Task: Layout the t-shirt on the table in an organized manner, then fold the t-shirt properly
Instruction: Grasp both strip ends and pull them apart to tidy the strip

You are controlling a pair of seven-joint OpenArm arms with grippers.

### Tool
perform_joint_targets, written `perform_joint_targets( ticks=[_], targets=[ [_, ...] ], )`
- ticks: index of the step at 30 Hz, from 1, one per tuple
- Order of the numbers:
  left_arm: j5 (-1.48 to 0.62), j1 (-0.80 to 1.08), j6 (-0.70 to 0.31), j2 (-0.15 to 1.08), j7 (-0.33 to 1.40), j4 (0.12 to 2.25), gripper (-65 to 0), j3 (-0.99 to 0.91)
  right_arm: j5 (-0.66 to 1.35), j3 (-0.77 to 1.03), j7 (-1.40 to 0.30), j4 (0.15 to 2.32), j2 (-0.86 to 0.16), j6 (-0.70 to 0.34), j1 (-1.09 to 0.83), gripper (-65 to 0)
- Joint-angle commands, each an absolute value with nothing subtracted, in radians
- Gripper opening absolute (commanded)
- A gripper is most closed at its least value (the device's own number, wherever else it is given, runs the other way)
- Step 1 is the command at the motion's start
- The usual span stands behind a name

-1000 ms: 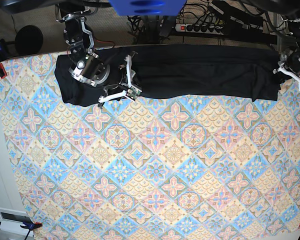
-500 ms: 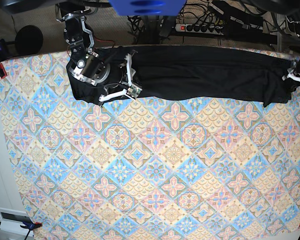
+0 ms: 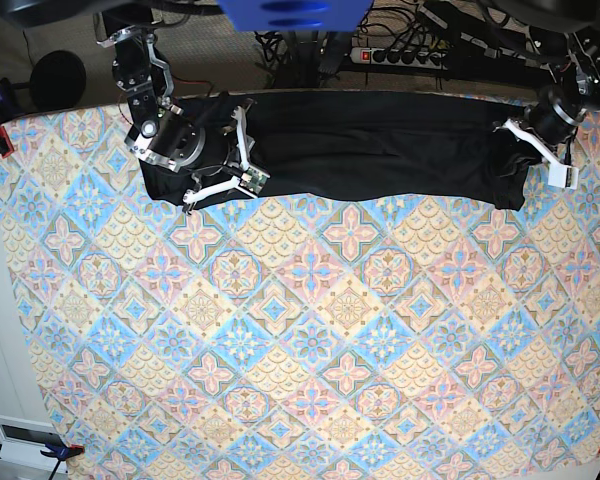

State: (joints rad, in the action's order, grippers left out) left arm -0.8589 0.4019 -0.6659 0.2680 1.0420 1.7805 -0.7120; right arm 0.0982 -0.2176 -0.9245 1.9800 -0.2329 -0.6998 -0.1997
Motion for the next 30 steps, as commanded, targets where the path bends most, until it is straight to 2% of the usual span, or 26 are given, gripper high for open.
perform_joint_targets(
  ticks=[1, 4, 14, 27, 30],
  targets=[
    [-0.877, 0.401, -0.671, 0.263, 1.040, 1.819, -62.6, -0.716, 0.104, -0.213, -0.909, 2.000, -0.239, -0.698, -0.191, -51.7],
    [-0.880, 0.397, -0.671, 0.222, 1.078, 1.870, -62.5, -0.684, 0.104, -0.211, -0.909, 2.000, -0.240, -0.698, -0.191, -51.7],
    [-0.874, 0.397, -0.665, 0.217, 1.075, 1.871, -62.5, -0.446, 0.104, -0.122, -0.909, 2.002, -0.249, -0.698, -0.191, -51.7],
    [-0.881, 0.384, -0.665, 0.219, 1.052, 1.874, -62.2, -0.357, 0.104, -0.120, -0.909, 2.006, -0.249, -0.698, -0.193, -51.7],
    [-0.881, 0.378, -0.667, 0.223, 1.047, 1.876, -58.5, -0.318, 0.104, -0.122, -0.909, 2.006, -0.249, -0.698, -0.193, -51.7]
  ],
)
